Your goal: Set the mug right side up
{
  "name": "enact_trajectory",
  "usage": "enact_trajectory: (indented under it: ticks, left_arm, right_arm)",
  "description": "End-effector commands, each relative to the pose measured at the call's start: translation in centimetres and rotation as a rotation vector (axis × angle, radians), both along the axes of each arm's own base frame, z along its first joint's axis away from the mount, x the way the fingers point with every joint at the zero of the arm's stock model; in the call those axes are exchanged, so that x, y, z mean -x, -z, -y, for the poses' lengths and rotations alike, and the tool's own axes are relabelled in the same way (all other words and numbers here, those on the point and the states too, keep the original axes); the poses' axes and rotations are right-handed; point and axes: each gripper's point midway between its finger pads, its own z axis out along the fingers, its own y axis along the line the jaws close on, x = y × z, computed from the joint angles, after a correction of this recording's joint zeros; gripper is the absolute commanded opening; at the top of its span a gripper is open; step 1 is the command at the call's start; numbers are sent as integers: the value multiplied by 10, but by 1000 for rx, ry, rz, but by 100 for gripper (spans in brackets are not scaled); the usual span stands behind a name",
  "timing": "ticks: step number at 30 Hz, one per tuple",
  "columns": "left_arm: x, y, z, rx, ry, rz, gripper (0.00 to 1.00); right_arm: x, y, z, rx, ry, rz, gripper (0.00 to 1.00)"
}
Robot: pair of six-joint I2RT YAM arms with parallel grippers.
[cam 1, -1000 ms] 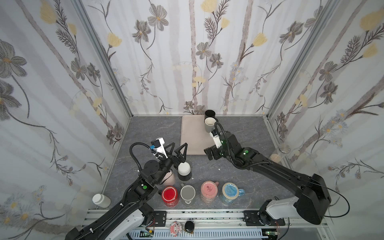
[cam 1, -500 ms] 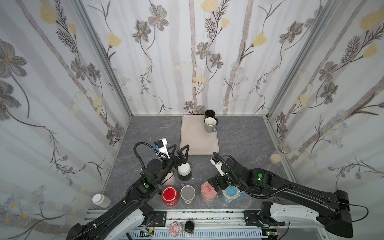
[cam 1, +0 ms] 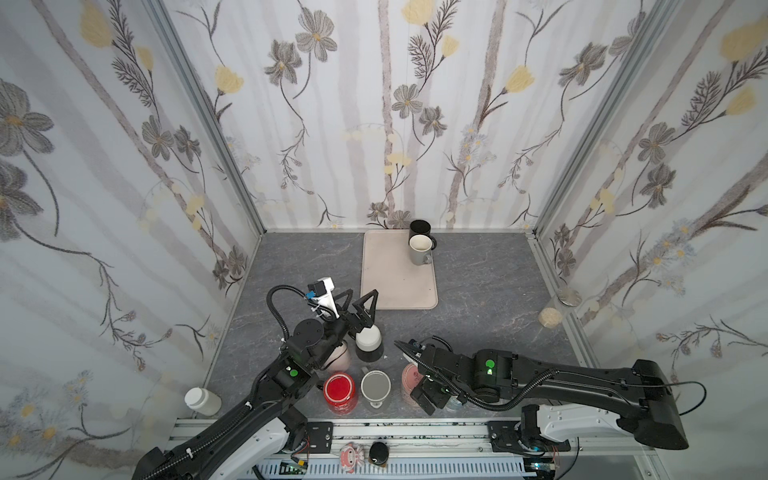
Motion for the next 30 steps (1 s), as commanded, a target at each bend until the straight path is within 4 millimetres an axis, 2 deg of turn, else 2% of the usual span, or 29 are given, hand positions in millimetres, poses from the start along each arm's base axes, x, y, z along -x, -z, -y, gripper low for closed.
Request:
enact_trajectory:
  ticks: [1,4,8,14,20,24,27,30]
  left_arm:
    - [-1,-9,-2,26,-8,23,100]
    - [0,-10,-2,29,-10,27,100]
    - [0,-10,-3,27,-15,27,100]
    - [0,-11,-2,26,-8,27,100]
    - [2,-14,-5,32,-15,30,100]
    - [3,-11,-8,33,-23,28,100]
    - [3,-11,-8,36,-23,28,100]
    - [4,-10,-7,33,-20,26,100]
  right_arm:
    - [-3,3,-2,16,-2,19,100]
    - [-8,7,-1,37,10,39,98]
    - [-25,10,-2,46,74,77,92]
    - [-64,17,-3,16,212,91,85]
    - [-101,13,-17,-34,309,103,87]
    - [-104,3,-32,-98,276,104,95]
    - [-103,1,-38,-128,266,58,95]
    - [-98,-9,-43,-182,241,41,96]
